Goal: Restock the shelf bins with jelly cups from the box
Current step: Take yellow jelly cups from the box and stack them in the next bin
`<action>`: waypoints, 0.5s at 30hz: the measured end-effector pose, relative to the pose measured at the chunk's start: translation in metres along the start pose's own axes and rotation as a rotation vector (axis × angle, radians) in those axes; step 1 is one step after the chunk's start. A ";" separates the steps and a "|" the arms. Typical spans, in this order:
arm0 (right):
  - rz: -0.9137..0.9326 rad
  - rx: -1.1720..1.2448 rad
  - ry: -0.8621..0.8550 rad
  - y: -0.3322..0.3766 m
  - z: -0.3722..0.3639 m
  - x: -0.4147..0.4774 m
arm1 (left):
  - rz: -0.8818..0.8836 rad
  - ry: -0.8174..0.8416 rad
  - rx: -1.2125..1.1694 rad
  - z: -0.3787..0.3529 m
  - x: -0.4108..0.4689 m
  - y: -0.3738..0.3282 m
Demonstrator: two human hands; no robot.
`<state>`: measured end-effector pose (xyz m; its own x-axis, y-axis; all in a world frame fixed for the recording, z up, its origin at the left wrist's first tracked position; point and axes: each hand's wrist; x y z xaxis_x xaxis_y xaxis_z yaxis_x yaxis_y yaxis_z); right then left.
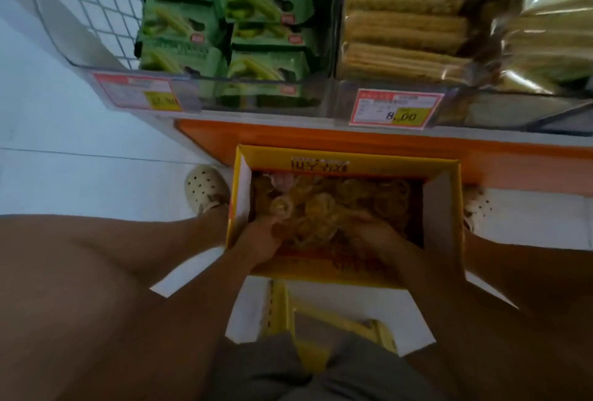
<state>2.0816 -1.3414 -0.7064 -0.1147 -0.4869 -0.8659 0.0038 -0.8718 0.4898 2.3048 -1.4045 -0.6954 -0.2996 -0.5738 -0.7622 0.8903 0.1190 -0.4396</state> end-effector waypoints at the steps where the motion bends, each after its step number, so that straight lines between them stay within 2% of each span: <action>1: 0.030 0.020 0.007 0.002 -0.003 0.008 | 0.033 -0.019 -0.019 -0.001 0.003 0.004; 8: 0.113 0.005 0.047 0.009 -0.026 0.051 | 0.039 -0.088 -0.146 -0.012 0.031 0.028; 15: 0.145 -0.177 0.029 0.025 -0.033 0.073 | 0.041 0.000 -0.182 -0.013 0.062 0.033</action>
<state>2.1065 -1.4003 -0.7613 -0.0718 -0.6068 -0.7916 0.1926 -0.7871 0.5860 2.3111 -1.4254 -0.7630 -0.2640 -0.5655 -0.7813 0.8248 0.2875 -0.4868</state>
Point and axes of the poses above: each hand's wrist, its own x-axis towards the middle knuckle, its own z-axis out of the back of the hand, y = z × x, and after that the axes turned 2 degrees about z, right-handed
